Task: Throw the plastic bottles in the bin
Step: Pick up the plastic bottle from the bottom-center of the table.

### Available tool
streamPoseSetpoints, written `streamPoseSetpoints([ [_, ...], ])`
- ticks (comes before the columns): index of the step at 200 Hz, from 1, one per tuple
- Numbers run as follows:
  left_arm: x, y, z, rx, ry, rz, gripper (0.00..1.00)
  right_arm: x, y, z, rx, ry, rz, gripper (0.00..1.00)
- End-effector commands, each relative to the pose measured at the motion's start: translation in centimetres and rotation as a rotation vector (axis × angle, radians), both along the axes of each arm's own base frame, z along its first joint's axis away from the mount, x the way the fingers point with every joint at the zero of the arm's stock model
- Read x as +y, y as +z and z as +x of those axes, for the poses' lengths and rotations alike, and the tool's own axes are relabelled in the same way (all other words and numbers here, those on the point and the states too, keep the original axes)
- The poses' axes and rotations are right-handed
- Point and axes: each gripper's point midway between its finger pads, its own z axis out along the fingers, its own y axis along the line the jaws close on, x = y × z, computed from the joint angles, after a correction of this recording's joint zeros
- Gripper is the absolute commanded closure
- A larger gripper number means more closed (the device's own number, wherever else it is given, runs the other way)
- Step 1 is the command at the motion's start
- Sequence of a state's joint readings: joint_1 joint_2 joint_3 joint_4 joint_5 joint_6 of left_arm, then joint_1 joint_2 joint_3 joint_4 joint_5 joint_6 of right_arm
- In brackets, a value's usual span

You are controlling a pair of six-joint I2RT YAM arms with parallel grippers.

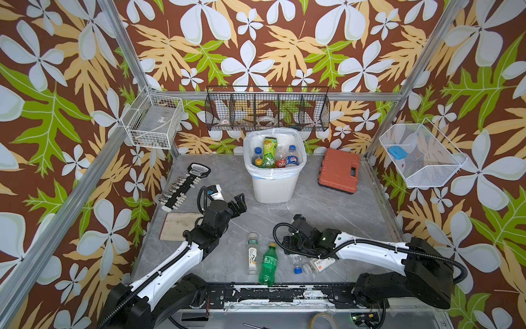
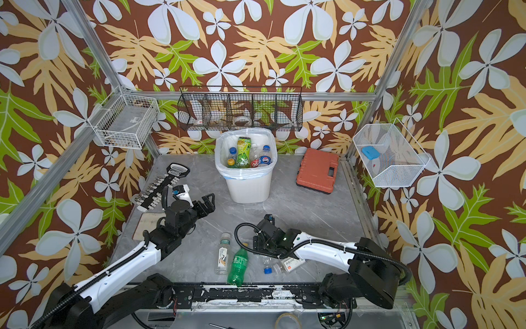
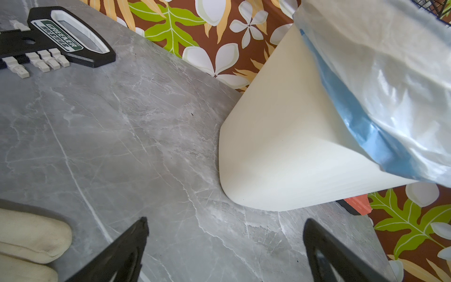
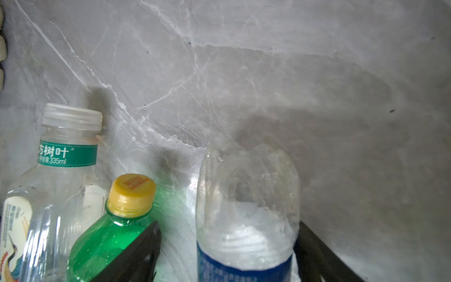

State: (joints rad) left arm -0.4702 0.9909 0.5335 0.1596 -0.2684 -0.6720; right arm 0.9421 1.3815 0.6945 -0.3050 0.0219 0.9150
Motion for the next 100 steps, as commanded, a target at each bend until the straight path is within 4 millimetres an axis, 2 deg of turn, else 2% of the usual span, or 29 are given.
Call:
streamPoseSetpoints([
  [1,0.3,0.5,0.1,-0.018,0.018,-0.004,0.0,0.6,-0.3,0.1,0.004,0.011,0.011,0.23],
  [25,0.4,0.5,0.1,-0.017,0.023,0.0,0.0,1.0,-0.5,0.6,-0.004,0.017,0.0,0.35],
  [58,0.6,0.5,0.0,-0.016,0.028,0.005,0.0,1.4,0.1,1.3,-0.039,0.027,-0.004,0.49],
  [100,0.6,0.2,0.1,-0.009,0.03,0.006,0.0,1.2,1.7,2.7,-0.106,0.022,-0.029,0.51],
])
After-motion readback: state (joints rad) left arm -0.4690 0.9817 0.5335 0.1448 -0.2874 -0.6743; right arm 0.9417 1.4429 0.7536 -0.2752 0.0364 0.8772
